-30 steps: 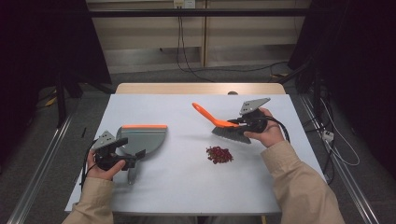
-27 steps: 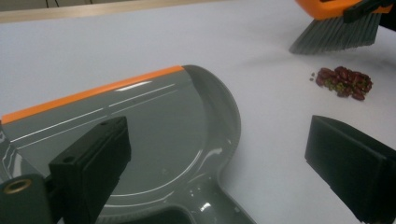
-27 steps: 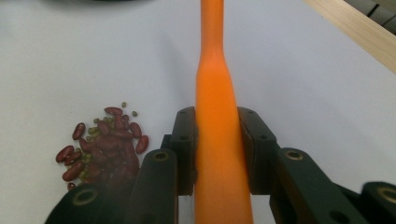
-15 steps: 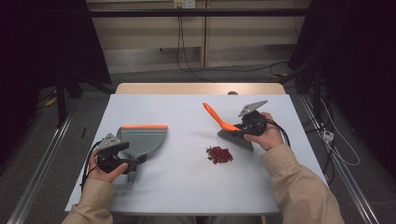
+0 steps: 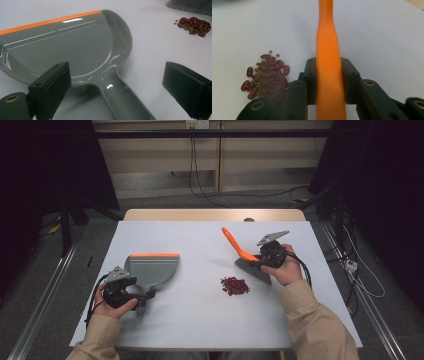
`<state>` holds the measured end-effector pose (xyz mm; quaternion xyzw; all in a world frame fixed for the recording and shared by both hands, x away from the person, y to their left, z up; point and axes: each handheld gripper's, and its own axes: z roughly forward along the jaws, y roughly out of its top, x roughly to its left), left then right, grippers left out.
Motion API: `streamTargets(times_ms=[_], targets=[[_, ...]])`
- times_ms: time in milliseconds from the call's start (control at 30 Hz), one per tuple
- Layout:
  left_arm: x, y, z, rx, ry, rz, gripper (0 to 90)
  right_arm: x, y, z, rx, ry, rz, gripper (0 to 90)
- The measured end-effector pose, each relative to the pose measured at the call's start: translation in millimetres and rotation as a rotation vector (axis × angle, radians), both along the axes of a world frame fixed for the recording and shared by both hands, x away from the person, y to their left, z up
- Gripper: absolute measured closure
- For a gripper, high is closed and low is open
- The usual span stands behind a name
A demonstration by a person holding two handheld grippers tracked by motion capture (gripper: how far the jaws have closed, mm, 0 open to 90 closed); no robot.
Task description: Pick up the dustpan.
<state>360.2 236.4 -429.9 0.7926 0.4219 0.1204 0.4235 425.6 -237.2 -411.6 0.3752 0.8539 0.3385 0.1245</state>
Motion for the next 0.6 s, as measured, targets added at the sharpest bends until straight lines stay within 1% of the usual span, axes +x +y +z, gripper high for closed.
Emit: streamTargets(times_ms=[67,133,200,267,367,433,500,567,600], targets=[[-0.3,1.0,1.4,0.001,0.002,0.013,8.4,-1.1,0.2,-1.0,0.022,0.004,-0.009,70.9],[-0.9,1.8,1.7,0.013,0.001,0.025,8.4,-2.3,1.5,-1.2,0.014,-0.006,-0.021,70.9],[-2.4,2.1,1.9,0.027,0.001,0.036,8.5,-3.2,2.5,-1.1,0.016,-0.004,-0.035,70.9],[-4.2,2.6,1.2,0.040,0.008,0.047,8.9,-3.7,3.7,-1.5,0.019,-0.006,-0.030,70.9],[-5.3,3.5,0.0,0.058,0.017,0.076,9.8,-5.2,4.2,-1.4,0.017,-0.008,-0.041,70.9],[-6.3,3.6,0.4,0.060,0.017,0.094,11.3,-6.7,4.5,-2.3,0.024,-0.014,-0.037,70.9],[-7.7,2.5,1.1,0.069,0.029,0.105,12.9,-8.3,5.3,-2.2,0.020,-0.018,-0.041,70.8],[-11.1,-0.6,0.7,0.110,0.045,0.122,13.9,-8.9,5.8,-2.5,0.018,-0.025,-0.038,70.8],[-13.4,-3.3,-0.4,0.122,0.054,0.128,14.1,-9.0,6.1,-2.6,0.019,-0.025,-0.035,70.8]])
